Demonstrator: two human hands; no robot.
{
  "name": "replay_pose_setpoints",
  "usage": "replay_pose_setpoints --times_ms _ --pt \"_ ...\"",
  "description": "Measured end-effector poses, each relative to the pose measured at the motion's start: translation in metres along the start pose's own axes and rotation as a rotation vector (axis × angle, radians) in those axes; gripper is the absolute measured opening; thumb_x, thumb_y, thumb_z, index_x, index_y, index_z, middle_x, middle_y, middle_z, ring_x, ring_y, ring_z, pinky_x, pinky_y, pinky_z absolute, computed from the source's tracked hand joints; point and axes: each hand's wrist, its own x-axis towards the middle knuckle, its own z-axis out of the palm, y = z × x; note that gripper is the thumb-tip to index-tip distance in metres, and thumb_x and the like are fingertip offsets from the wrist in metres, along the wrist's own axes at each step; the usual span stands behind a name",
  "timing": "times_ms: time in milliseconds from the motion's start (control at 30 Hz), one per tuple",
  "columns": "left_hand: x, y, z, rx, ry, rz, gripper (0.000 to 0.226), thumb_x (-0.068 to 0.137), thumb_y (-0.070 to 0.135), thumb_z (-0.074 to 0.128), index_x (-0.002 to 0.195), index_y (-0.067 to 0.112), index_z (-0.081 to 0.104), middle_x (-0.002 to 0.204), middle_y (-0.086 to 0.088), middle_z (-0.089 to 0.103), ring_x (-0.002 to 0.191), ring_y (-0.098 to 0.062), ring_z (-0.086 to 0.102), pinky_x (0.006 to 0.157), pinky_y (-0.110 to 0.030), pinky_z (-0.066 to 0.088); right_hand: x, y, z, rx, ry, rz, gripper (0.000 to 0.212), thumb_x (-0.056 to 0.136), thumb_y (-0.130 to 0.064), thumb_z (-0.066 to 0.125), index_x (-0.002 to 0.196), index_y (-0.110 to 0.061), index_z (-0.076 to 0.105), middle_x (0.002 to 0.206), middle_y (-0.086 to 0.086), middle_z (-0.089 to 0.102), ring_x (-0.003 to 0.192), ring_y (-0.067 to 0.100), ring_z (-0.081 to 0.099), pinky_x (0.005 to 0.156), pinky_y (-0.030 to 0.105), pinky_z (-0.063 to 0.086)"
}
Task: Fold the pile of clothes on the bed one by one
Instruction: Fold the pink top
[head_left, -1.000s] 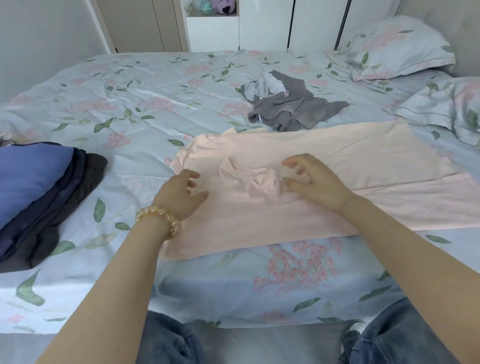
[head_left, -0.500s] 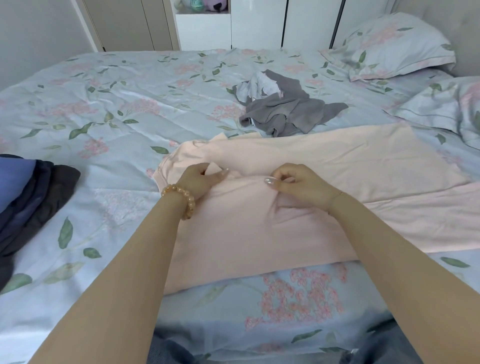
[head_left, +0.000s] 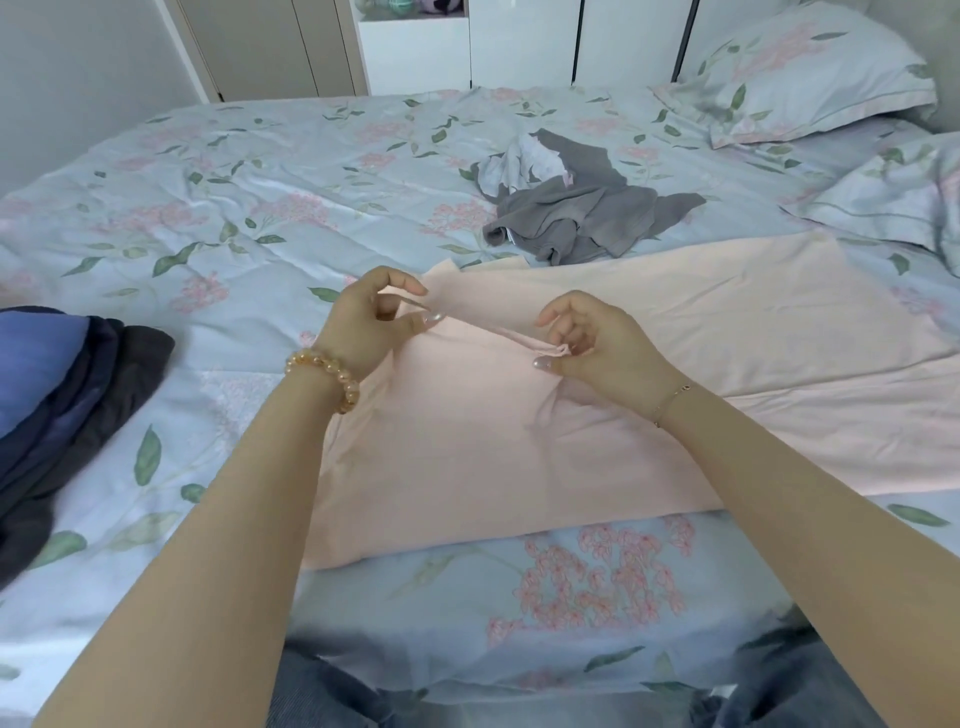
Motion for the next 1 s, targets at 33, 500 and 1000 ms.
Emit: replay_pose_setpoints --times_ms 33,500,1000 --pt "-0.007 0.007 -0.007 0.013 -0.032 0.027 0.02 0.079 0.012 0.077 0.091 0.021 0.063 0.07 -0.01 0.044 0.057 -0.015 0.033 0.055 -0.024 0.029 -0.004 -0.005 0.0 0.012 0.002 -0.021 0.038 0.073 0.001 0.079 0.098 -0.022 0.061 0.078 -0.005 0.058 0.069 0.012 0.05 0.069 0.022 0.043" --pt "-0.142 0.011 -0.027 0.576 -0.485 -0.132 0.027 0.08 0.012 0.069 0.084 0.039 0.07 0.08 0.011 0.063 0.07 0.004 0.055 0.069 -0.006 0.041 -0.091 -0.014 0.014 -0.357 -0.45 -0.215 0.035 0.072 -0.01 0.048 0.09 -0.021 0.075 0.094 -0.005 0.06 0.091 0.011 0.056 0.083 0.029 0.048" --pt "-0.104 -0.032 0.006 0.73 0.065 -0.402 0.041 0.092 0.053 0.048 0.106 0.016 0.06 0.111 -0.005 0.056 0.11 -0.028 0.049 0.093 -0.038 0.043 -0.067 -0.01 0.011 -0.487 -0.127 -0.174 0.043 0.095 -0.035 0.056 0.134 -0.017 0.053 0.125 -0.001 0.058 0.115 0.018 0.049 0.096 0.033 0.042"
